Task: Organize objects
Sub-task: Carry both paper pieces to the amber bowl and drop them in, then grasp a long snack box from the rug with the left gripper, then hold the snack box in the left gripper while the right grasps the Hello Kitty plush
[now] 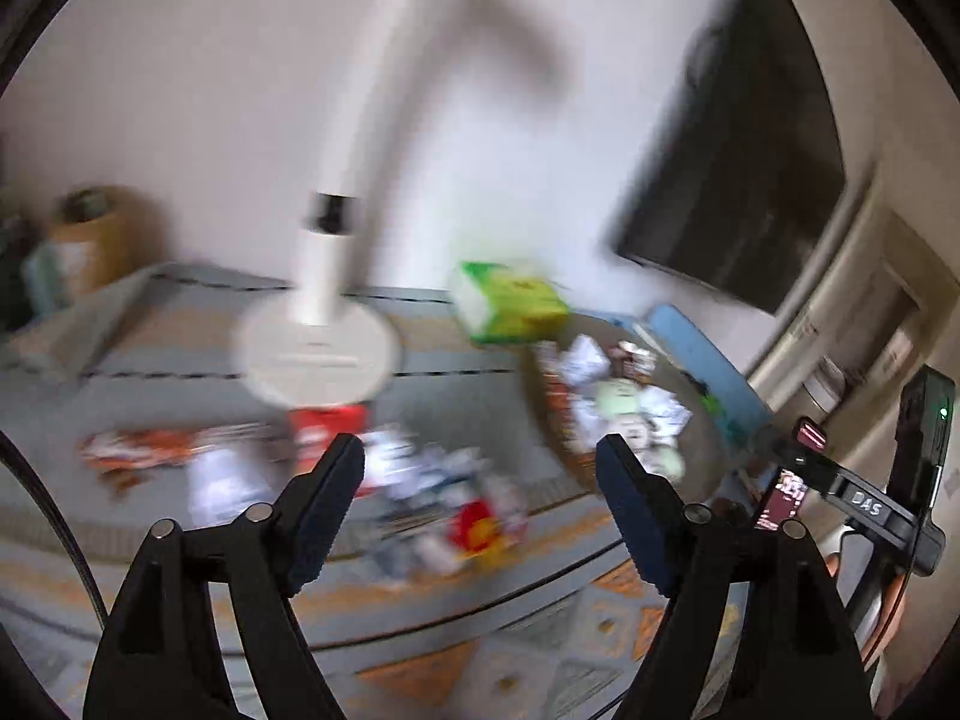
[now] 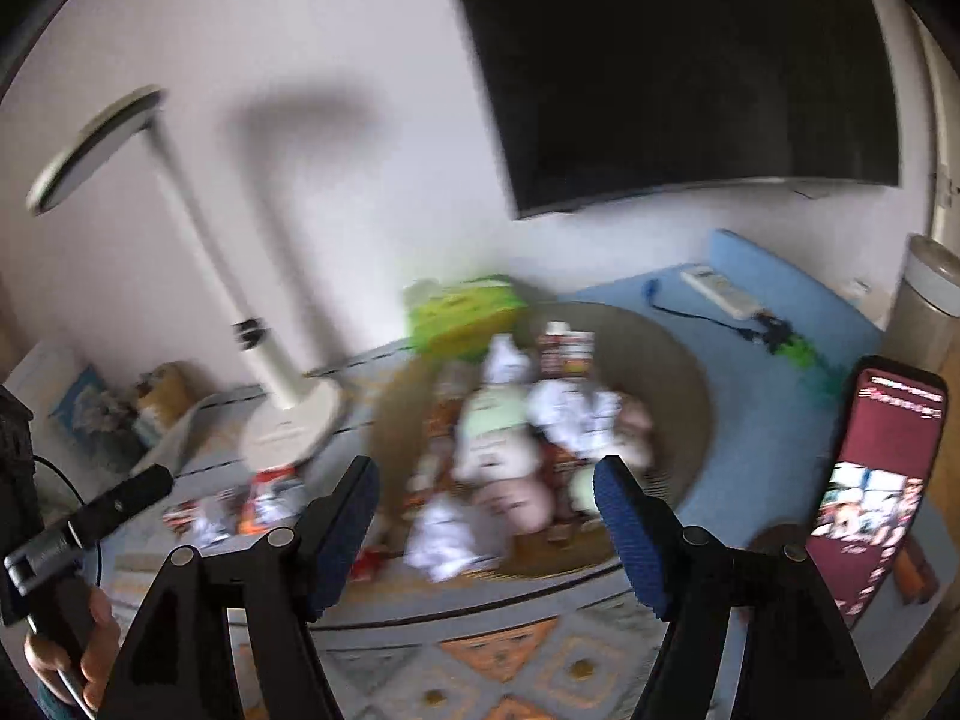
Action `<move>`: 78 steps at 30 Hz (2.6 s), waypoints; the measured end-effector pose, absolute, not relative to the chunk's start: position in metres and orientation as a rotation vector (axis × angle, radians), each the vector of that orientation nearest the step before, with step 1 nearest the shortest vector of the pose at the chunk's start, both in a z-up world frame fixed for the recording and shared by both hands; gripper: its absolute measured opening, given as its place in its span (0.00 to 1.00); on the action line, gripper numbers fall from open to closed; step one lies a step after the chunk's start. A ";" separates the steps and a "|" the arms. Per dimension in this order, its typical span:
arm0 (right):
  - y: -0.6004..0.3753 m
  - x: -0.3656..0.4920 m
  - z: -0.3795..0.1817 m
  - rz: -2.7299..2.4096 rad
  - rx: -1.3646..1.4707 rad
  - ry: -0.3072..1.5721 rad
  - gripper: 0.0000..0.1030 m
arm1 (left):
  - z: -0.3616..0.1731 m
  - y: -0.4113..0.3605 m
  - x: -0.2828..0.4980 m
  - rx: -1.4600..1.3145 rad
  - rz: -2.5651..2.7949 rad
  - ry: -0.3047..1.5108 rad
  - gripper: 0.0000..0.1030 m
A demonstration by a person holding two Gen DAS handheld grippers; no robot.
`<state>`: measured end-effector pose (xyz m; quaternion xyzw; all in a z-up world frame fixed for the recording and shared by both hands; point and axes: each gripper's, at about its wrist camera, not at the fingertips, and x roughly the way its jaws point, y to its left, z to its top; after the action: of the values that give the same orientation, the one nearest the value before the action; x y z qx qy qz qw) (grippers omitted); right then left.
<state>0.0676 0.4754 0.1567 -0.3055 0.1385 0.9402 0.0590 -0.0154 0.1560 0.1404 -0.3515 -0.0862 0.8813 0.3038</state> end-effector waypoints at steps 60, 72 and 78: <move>0.359 -0.016 0.027 2.836 -1.435 0.457 0.80 | 0.010 0.052 -0.018 -1.228 2.564 0.143 0.34; 0.349 -0.024 0.025 2.878 -1.368 0.262 0.18 | 0.007 0.054 -0.016 -1.225 2.574 0.155 0.35; 0.354 0.032 0.038 2.957 -1.379 0.131 0.11 | 0.007 0.054 -0.016 -1.225 2.575 0.163 0.35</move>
<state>0.0325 0.3535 0.0378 -0.4216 0.0400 0.9038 -0.0620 -0.0163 0.0540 0.0072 -0.4245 0.0565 0.8924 0.1421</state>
